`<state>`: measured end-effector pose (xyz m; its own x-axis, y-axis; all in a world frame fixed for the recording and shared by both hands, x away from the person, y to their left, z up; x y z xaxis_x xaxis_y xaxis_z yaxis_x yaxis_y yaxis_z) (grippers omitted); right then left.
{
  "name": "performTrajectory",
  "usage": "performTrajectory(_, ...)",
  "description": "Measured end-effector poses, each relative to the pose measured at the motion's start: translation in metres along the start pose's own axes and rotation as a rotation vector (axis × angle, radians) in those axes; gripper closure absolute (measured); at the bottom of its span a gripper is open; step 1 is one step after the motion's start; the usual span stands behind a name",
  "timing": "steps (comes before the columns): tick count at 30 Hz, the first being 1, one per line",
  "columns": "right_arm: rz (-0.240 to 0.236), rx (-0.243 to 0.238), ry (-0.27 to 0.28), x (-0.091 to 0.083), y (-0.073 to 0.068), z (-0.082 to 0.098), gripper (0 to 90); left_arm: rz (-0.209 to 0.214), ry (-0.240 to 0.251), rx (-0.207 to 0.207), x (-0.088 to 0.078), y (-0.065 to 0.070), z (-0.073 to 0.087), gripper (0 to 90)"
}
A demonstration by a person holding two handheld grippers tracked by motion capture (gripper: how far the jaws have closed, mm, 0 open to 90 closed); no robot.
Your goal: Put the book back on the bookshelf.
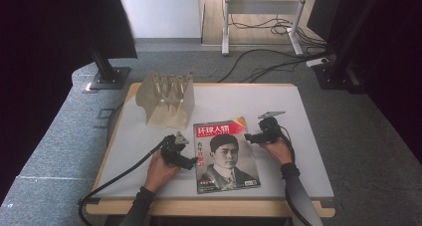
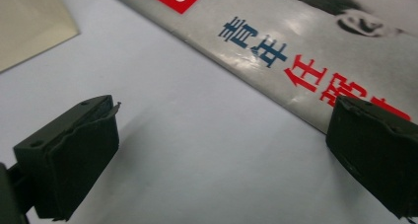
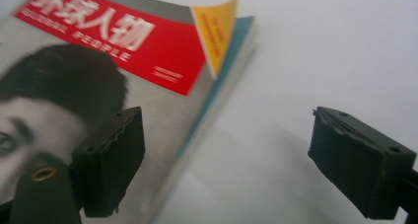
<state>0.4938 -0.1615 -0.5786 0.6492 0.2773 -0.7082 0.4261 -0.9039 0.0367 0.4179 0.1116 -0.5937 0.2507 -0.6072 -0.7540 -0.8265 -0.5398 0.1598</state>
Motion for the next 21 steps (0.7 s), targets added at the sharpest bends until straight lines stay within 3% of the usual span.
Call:
performTrajectory(7,-0.015,0.000,-0.022,0.013,-0.014,-0.003,17.4,0.050,0.017,-0.001,0.006,0.011,0.000,0.0)
performTrajectory(12,-0.059,0.026,-0.038,0.016,-0.026,-0.009,25.6,0.051,0.020,-0.003,0.006,0.011,0.000,0.0)
performTrajectory(15,-0.025,0.030,-0.059,0.015,-0.027,-0.009,28.5,0.052,0.020,-0.003,0.006,0.011,0.000,0.0)
performTrajectory(17,-0.029,0.036,-0.063,0.014,-0.027,-0.009,29.2,0.053,0.020,-0.003,0.006,0.011,0.000,0.0)
performTrajectory(21,-0.064,0.056,-0.076,0.005,-0.024,-0.004,39.3,0.055,0.018,-0.003,0.006,0.011,0.000,0.0)
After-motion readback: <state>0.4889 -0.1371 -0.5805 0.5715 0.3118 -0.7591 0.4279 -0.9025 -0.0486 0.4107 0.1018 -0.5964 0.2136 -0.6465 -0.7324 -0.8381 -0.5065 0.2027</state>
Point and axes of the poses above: each handheld gripper's, and its own axes: x roughly forward along the jaws, z roughly out of its underside, y roughly to its right, the point moved 9 cm from there along x, roughly forward along the jaws, and after that the axes turned 15 degrees about z, right-handed, at the moved point
